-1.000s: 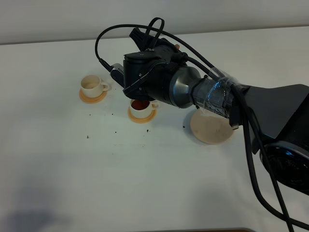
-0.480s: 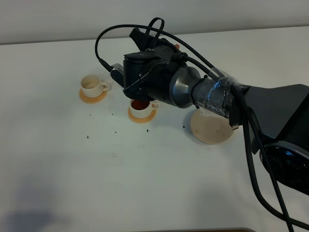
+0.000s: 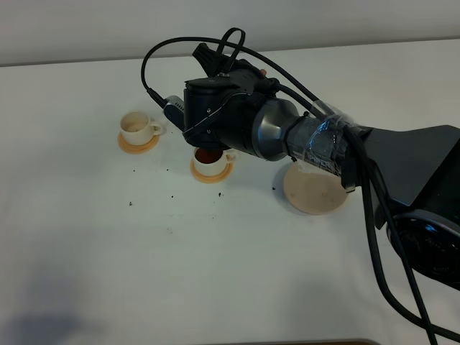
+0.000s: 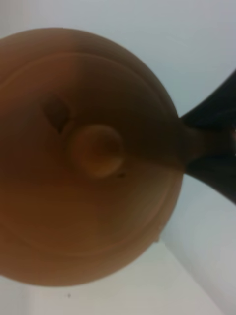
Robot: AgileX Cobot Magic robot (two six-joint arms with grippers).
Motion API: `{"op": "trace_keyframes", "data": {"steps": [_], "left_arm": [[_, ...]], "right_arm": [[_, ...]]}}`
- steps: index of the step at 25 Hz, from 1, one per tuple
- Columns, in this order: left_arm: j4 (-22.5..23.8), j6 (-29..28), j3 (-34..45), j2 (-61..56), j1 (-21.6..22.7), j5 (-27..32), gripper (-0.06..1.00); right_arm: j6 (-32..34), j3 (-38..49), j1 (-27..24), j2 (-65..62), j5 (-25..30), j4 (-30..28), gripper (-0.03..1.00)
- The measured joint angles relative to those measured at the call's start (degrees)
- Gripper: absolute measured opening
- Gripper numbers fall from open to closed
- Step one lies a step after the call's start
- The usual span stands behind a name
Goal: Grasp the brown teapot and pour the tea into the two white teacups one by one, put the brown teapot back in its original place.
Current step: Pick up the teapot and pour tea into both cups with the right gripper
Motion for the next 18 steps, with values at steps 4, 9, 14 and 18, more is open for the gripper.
{"op": "trace_keyframes", "data": {"steps": [4, 9, 14, 18], "left_arm": [[0.00, 0.00, 0.00, 0.00, 0.00, 0.00, 0.25], [0.00, 0.00, 0.00, 0.00, 0.00, 0.00, 0.25], [0.00, 0.00, 0.00, 0.00, 0.00, 0.00, 0.25], [0.00, 0.05, 0.00, 0.00, 0.00, 0.00, 0.25]], "right_arm": [[0.00, 0.00, 0.00, 0.00, -0.11, 0.65, 0.09], [0.00, 0.00, 0.00, 0.00, -0.11, 2.23, 0.09], [1.72, 0.00, 0.00, 0.00, -0.11, 3.47, 0.09], [4.90, 0.00, -0.07, 0.00, -0.11, 3.82, 0.09]]}}
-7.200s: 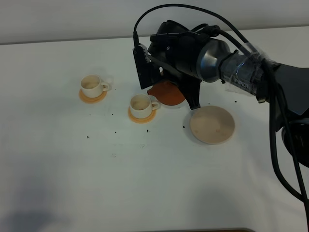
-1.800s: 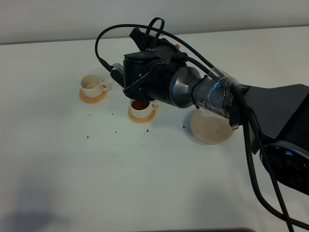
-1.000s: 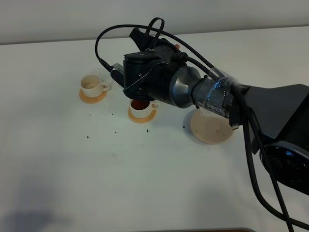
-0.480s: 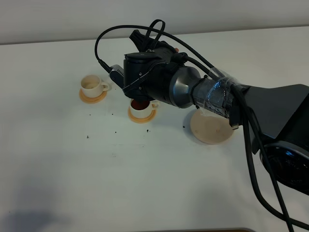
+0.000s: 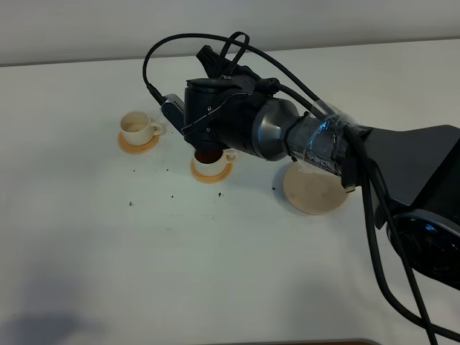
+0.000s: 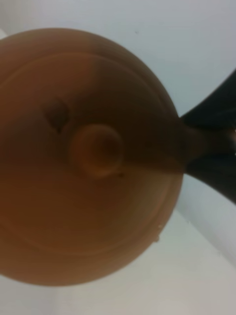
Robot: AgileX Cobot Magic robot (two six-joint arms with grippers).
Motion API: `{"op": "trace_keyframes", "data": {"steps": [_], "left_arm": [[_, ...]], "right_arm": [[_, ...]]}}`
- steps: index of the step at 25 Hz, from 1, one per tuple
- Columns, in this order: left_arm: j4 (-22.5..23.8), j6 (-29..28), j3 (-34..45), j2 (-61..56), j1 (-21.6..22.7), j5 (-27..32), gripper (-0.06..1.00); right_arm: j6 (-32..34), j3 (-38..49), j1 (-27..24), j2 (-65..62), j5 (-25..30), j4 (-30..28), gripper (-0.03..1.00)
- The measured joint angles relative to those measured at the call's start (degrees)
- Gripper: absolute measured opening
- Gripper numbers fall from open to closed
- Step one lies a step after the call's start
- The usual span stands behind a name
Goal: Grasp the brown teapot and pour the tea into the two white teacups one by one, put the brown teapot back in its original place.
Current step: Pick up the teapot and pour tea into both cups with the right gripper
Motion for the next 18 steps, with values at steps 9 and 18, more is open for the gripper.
{"op": "trace_keyframes", "data": {"steps": [9, 18], "left_arm": [[0.00, 0.00, 0.00, 0.00, 0.00, 0.00, 0.25], [0.00, 0.00, 0.00, 0.00, 0.00, 0.00, 0.25]], "right_arm": [[3.23, -4.59, -1.30, 0.00, 5.80, 8.42, 0.09], [5.36, -11.59, -4.08, -0.12, 14.08, 23.62, 0.09]]}}
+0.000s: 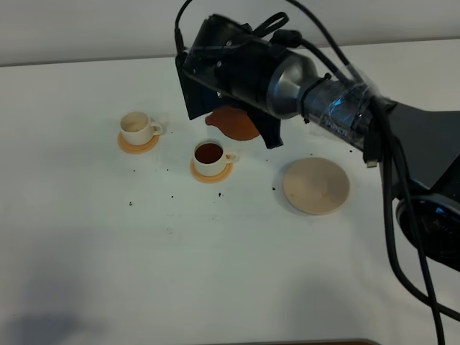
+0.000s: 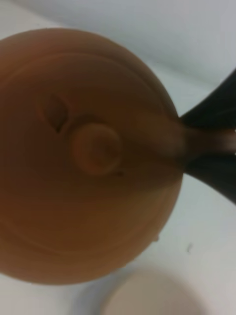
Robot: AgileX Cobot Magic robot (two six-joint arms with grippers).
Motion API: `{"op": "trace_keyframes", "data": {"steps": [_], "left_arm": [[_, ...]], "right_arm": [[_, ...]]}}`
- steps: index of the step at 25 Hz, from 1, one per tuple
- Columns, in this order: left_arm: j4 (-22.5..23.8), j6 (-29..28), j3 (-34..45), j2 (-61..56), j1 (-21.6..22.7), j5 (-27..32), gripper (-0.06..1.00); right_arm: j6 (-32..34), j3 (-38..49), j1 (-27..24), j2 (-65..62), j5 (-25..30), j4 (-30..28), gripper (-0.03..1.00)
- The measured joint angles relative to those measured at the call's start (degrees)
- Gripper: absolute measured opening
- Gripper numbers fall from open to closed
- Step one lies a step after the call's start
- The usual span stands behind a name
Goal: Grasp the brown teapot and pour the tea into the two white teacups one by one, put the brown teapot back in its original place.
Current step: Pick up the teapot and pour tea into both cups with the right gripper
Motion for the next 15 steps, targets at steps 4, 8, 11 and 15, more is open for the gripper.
{"op": "trace_keyframes", "data": {"steps": [4, 8, 11, 15], "left_arm": [[0.00, 0.00, 0.00, 0.00, 0.00, 0.00, 0.25], [0.00, 0.00, 0.00, 0.00, 0.00, 0.00, 0.25], [0.00, 0.00, 0.00, 0.00, 0.00, 0.00, 0.25], [0.00, -0.06, 0.00, 0.00, 0.00, 0.00, 0.25]], "right_arm": [[4.15, -0.32, -2.03, -0.26, 0.18, 6.98, 0.09], [8.94, -0.32, -2.99, -1.51, 0.51, 10.21, 0.09], [12.66, 0.31, -3.19, -3.31, 0.45, 13.46, 0.09], [16.92, 4.96, -3.24, -6.66, 0.43, 16.59, 0.09]]}}
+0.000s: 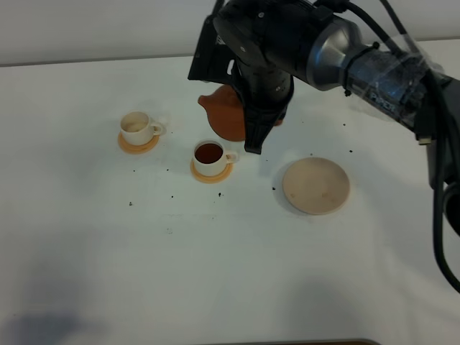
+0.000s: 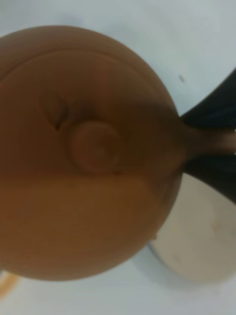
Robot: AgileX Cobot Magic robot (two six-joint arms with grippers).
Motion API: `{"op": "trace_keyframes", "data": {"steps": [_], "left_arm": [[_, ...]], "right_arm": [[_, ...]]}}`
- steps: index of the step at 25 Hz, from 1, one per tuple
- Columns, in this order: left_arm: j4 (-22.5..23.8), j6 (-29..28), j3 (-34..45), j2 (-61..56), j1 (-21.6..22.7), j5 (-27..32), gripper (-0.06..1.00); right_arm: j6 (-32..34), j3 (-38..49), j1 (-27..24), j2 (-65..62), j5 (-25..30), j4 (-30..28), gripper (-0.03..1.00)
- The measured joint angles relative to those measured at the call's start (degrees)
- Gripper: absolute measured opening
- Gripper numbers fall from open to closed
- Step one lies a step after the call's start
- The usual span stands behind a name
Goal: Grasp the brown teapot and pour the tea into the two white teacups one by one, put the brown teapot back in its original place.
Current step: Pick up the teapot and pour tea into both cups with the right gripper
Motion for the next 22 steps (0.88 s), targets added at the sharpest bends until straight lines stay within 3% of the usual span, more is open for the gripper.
{"op": "trace_keyframes", "data": {"steps": [6, 11, 22], "left_arm": [[0.00, 0.00, 0.00, 0.00, 0.00, 0.00, 0.25], [0.00, 0.00, 0.00, 0.00, 0.00, 0.00, 0.25], [0.00, 0.00, 0.00, 0.00, 0.00, 0.00, 0.25]], "right_arm": [[3.65, 8.13, -0.22, -3.28, 0.44, 6.77, 0.09], [5.58, 9.99, -0.22, -3.46, 0.36, 11.36, 0.09], [7.94, 17.74, -0.22, -3.30, -5.14, 12.48, 0.09]]}}
